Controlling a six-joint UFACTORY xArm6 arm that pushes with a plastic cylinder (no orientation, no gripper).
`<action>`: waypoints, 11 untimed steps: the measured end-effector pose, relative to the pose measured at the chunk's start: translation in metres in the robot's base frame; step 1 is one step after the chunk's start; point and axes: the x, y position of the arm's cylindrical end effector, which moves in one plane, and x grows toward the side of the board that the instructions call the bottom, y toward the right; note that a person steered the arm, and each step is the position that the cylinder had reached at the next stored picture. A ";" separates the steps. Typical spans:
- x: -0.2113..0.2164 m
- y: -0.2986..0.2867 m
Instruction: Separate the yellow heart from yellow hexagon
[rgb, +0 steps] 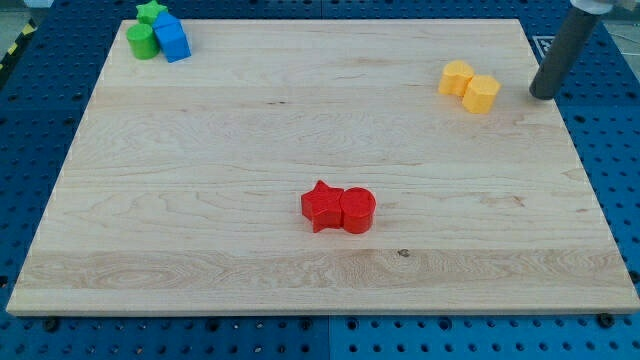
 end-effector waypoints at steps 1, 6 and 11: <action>-0.010 -0.015; -0.012 -0.077; -0.013 -0.150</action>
